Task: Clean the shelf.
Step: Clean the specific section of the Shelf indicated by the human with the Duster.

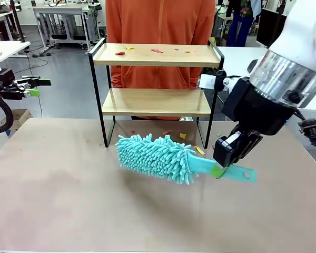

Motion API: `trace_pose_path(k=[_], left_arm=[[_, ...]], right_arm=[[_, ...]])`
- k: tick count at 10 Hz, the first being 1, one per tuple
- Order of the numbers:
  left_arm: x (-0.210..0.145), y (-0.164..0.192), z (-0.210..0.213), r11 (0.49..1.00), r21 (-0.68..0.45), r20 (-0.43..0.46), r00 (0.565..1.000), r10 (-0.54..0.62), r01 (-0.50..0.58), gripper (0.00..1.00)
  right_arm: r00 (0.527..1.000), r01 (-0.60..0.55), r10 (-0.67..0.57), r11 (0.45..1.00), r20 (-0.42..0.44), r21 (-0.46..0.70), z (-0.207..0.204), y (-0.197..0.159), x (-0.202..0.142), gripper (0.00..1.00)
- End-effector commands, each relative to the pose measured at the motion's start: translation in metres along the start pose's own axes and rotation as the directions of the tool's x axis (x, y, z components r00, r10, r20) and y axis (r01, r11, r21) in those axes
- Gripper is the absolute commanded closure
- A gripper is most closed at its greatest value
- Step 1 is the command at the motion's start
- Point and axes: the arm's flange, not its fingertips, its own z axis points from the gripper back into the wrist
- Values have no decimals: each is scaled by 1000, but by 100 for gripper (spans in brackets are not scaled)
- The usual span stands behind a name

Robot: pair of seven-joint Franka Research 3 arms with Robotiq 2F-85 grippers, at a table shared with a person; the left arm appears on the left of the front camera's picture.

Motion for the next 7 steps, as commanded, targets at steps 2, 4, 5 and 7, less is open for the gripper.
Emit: trace_pose_path(k=[2,4,5,7], left_arm=[[2,-1,-1,1000,2,-3,1000,-16,16,0],[2,-1,-1,1000,2,-3,1000,-16,16,0],[2,-1,-1,1000,2,-3,1000,-16,16,0],[2,-1,-1,1000,2,-3,1000,-16,16,0]], right_arm=[[980,195,-187,971,66,-139,-33,43,27,87],[966,255,-244,955,81,-155,-60,66,44,87],[955,284,-268,949,124,-136,-73,79,51,87],[911,381,-351,917,216,-120,-97,102,65,87]])
